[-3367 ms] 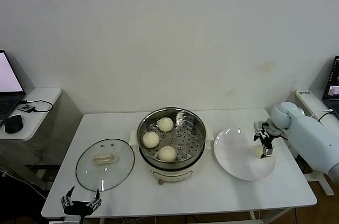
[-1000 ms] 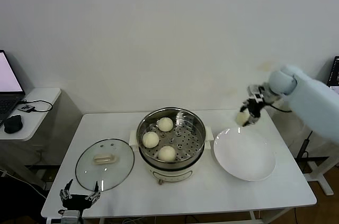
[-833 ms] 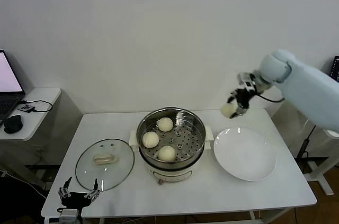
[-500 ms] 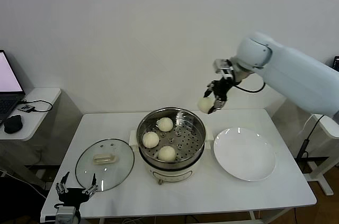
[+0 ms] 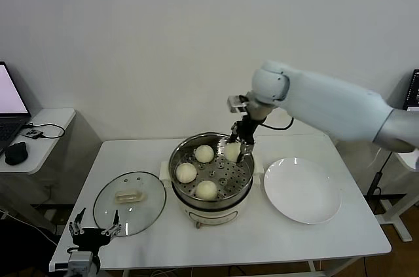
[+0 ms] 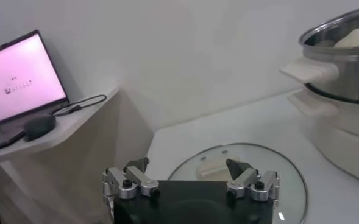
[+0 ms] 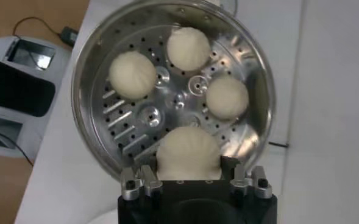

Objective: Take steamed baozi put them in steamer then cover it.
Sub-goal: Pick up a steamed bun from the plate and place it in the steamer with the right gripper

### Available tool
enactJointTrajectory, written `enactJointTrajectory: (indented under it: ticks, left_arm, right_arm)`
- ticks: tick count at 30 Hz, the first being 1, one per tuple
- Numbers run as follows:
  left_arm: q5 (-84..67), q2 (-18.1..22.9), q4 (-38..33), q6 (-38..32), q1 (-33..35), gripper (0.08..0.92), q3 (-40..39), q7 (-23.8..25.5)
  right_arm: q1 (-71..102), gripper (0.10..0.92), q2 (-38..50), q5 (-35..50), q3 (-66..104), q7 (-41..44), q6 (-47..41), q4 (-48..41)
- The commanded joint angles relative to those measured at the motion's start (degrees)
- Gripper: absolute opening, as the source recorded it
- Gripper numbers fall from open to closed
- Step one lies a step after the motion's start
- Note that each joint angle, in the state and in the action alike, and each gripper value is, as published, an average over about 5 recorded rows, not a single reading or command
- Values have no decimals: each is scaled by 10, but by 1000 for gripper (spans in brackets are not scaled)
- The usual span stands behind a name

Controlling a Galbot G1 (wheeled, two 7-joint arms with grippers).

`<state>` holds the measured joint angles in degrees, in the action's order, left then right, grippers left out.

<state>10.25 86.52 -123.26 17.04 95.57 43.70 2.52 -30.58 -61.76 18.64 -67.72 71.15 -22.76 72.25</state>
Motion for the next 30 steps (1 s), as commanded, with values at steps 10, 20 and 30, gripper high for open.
enactJointTrajectory:
  ticks: [10,20,30]
  left_arm:
    - [2,0,4,-1,2,823,-5,-2]
    - [4,4,1,-1,6,823,-7,-2]
    - [10,11,-4,-1,9,823,-9,-2]
  right_arm:
    - [63,635,-36,-47,-12,-17,-7,-26]
    - [82,636,-35,-57,12,-38,-8,-42]
    - [72,809,3,-39,68,-39,-26,-21]
